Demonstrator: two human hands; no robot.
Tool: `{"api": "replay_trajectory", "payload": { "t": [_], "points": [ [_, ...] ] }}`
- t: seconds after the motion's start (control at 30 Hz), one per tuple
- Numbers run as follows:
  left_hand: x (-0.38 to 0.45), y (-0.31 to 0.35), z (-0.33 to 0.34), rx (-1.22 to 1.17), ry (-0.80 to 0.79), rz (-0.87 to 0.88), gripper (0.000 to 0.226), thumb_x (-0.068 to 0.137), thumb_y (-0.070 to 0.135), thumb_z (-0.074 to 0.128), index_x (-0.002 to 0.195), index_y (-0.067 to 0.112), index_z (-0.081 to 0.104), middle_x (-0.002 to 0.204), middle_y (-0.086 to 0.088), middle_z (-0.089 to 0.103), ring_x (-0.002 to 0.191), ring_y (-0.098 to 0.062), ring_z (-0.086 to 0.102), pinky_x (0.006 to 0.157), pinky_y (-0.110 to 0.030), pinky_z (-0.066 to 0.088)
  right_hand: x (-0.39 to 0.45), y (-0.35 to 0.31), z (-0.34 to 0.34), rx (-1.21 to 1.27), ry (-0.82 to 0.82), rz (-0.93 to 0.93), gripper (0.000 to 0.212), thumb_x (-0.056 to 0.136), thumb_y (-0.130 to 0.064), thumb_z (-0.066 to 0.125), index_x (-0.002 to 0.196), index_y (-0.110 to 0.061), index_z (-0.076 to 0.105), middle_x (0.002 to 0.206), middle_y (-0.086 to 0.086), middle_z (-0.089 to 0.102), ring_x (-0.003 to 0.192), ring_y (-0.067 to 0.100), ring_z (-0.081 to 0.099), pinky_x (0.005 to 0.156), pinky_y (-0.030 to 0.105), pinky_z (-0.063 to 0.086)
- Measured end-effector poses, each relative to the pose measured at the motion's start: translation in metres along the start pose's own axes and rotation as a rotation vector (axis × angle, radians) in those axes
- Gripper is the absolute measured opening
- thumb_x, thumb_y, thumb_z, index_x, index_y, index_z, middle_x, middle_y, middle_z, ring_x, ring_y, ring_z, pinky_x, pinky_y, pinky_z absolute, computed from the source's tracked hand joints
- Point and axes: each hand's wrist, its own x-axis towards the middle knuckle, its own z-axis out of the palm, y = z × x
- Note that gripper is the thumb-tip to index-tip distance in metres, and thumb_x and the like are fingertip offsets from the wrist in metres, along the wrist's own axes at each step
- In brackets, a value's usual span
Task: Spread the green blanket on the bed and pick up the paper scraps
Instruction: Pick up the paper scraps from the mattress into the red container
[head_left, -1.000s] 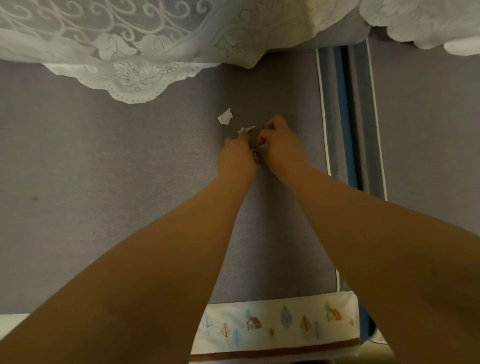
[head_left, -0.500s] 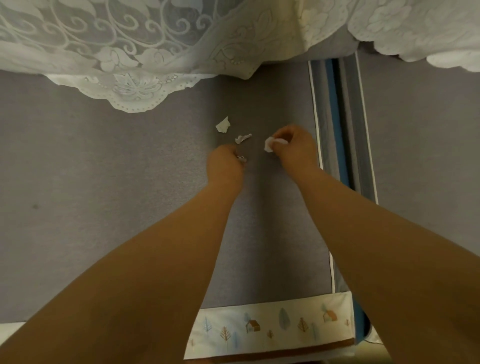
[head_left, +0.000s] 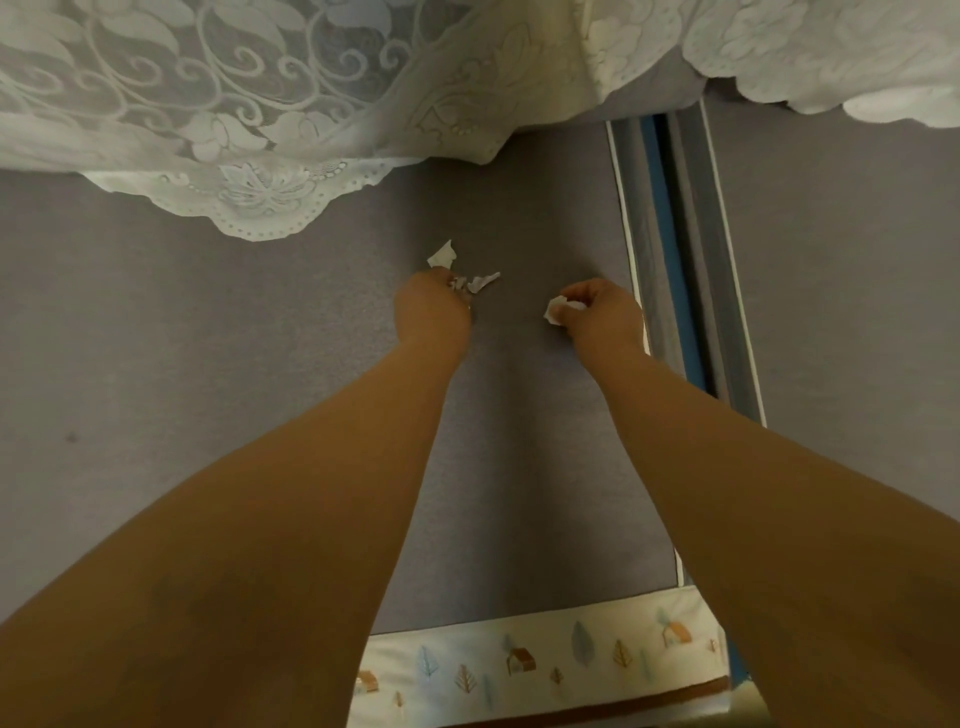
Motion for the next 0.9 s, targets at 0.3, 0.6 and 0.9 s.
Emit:
{"api": "replay_trajectory", "payload": {
  "t": [0.3, 0.6, 0.9],
  "points": [
    [0.012, 0.017, 0.01, -0.058, 0.097, -0.008, 0.021, 0.096, 0.012, 0.051, 0.115, 0.005, 0.058, 0.109, -0.014, 0.063, 0.092, -0.021, 0.06, 0.071, -0.028, 0.04, -0.003, 0.005, 0.011, -0.104, 0.144, -0.098, 0.012, 0.093, -0.02, 0.06, 0.092, -0.009, 0.065, 0.125, 0.002, 0.045, 0.074, 0.005, 0.048, 0.052, 0.01, 0.03],
    [0.017, 0.028, 0.005, -0.086, 0.032, 0.189, 0.029, 0.095, 0.009, 0.047, 0.122, 0.011, 0.059, 0.109, -0.012, 0.064, 0.095, -0.021, 0.06, 0.074, -0.025, 0.044, 0.006, 0.003, 0.007, -0.029, 0.203, -0.08, 0.011, 0.09, -0.025, 0.066, 0.085, -0.016, 0.061, 0.117, -0.003, 0.042, 0.066, 0.002, 0.047, 0.052, 0.01, 0.033],
    [0.035, 0.035, 0.01, 0.083, 0.0, 0.171, 0.022, 0.094, 0.01, 0.049, 0.113, 0.006, 0.061, 0.111, -0.013, 0.065, 0.103, -0.029, 0.062, 0.08, -0.029, 0.046, 0.016, -0.009, 0.014, -0.132, 0.193, -0.048, 0.005, 0.093, -0.014, 0.056, 0.091, -0.013, 0.06, 0.085, 0.003, 0.06, 0.077, 0.016, 0.059, 0.058, 0.027, 0.048]
  ]
}}
